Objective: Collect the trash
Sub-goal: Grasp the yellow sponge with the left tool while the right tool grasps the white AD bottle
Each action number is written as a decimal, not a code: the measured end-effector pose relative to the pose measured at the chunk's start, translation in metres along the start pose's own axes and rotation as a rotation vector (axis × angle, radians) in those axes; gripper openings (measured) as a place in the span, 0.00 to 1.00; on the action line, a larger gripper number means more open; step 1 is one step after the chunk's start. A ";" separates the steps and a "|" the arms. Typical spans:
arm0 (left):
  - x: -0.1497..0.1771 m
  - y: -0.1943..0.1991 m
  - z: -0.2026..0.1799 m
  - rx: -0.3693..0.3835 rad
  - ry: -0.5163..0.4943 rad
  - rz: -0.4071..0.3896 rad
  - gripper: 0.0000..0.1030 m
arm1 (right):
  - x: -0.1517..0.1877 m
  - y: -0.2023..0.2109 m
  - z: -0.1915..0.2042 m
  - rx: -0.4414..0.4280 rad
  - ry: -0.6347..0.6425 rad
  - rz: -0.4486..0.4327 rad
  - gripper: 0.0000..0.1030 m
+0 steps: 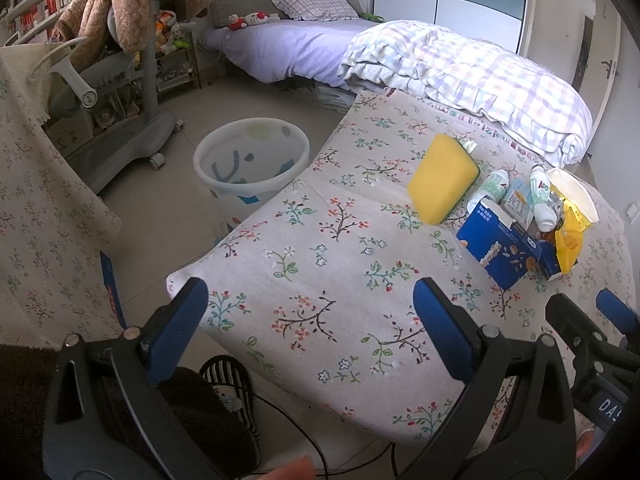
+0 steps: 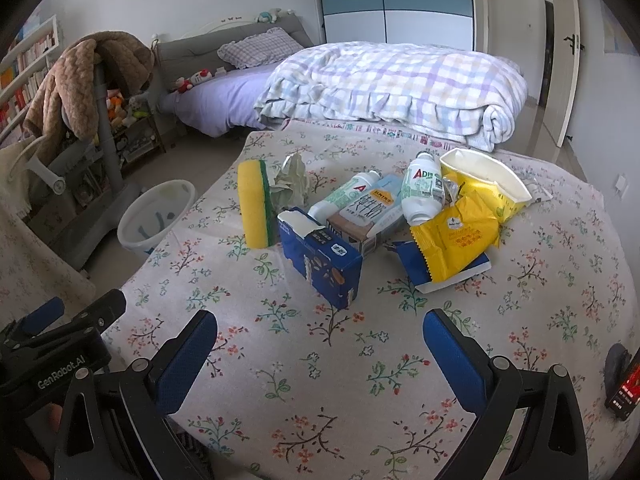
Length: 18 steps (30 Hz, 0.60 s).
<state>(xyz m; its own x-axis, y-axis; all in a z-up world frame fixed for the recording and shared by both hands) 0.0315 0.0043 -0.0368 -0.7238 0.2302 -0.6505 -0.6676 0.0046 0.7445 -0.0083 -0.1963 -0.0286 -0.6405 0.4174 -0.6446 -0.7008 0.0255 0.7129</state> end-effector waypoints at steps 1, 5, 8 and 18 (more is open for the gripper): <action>0.000 0.000 0.000 0.001 -0.001 0.001 0.99 | 0.000 0.000 -0.001 -0.003 -0.004 0.004 1.00; -0.003 0.000 -0.001 0.020 0.001 0.006 0.99 | -0.001 0.000 -0.004 -0.003 -0.012 0.015 1.00; -0.010 -0.002 -0.005 0.048 -0.003 0.017 0.99 | -0.006 0.002 -0.008 -0.006 -0.023 0.028 1.00; -0.053 -0.012 -0.036 0.242 -0.148 0.054 0.99 | -0.056 0.001 -0.046 -0.014 -0.125 0.149 1.00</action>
<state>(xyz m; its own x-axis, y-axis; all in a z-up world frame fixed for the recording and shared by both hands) 0.0716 -0.0434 -0.0162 -0.7119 0.3764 -0.5929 -0.5545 0.2169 0.8034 0.0119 -0.2616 -0.0045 -0.6940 0.5254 -0.4922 -0.6061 -0.0573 0.7934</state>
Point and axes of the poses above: each gripper's, at about its wrist camera, not at the fingertips, and y roughly against the way its jaws point, z to its left, x to its underside, the point moved 5 cm from there along -y, roughly the way its jaws point, and after that the axes turned 13 degrees about -y, right-handed, at the moved point
